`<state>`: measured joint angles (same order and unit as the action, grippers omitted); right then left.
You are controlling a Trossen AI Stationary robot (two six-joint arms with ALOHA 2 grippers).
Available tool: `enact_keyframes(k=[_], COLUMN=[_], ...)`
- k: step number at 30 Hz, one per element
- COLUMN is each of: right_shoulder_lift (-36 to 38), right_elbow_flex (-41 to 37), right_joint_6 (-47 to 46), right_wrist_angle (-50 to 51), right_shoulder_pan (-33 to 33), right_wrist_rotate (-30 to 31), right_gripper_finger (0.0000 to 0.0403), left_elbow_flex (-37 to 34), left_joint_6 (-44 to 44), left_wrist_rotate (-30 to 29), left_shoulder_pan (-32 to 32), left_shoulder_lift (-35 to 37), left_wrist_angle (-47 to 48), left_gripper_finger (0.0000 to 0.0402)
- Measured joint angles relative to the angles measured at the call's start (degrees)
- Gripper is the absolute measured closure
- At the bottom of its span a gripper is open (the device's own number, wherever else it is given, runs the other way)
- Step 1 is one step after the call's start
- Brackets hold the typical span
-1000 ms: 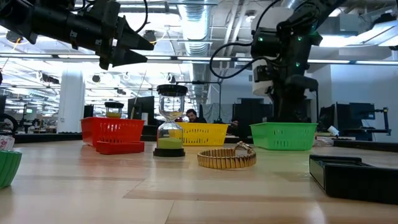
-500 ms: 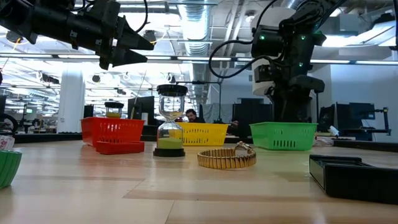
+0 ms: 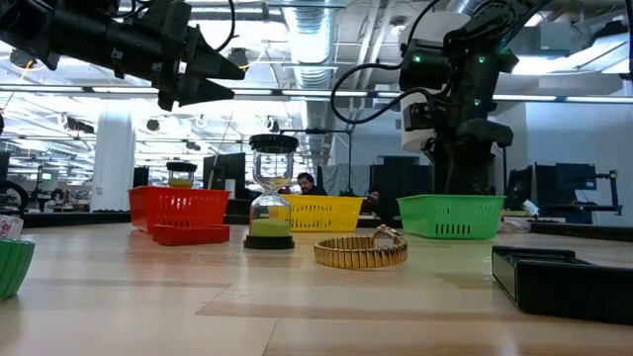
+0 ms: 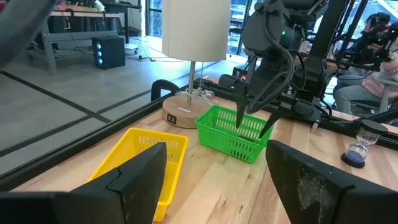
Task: Pick & Place Office items
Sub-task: Put the left green hourglass into the red basket
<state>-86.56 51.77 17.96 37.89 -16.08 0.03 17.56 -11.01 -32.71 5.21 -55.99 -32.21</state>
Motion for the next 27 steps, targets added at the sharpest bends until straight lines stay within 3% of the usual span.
enact_keyframes(k=[14, 21, 27], right_shoulder_lift=[0.46, 1.95, 7.89], right_elbow_flex=[0.03, 2.57, 3.61], right_joint_6=[0.0, 1.07, 2.45], right_wrist_angle=[0.81, 3.62, 5.3], right_shoulder_pan=[0.36, 4.13, 9.1], right_wrist_rotate=[0.0, -0.01, -0.03], right_gripper_finger=[0.0179, 0.0179, 0.0179], left_elbow_flex=[0.0, 0.0, 0.0], left_joint_6=[-0.01, -0.07, -1.75], left_wrist_rotate=[0.45, 8.75, 12.53], left_shoulder_pan=[0.0, 0.02, 0.13], left_shoulder_lift=[0.01, 0.0, 0.0], left_wrist_angle=[-0.03, -1.52, -3.86], left_gripper_finger=[0.0133, 0.0133, 0.0133])
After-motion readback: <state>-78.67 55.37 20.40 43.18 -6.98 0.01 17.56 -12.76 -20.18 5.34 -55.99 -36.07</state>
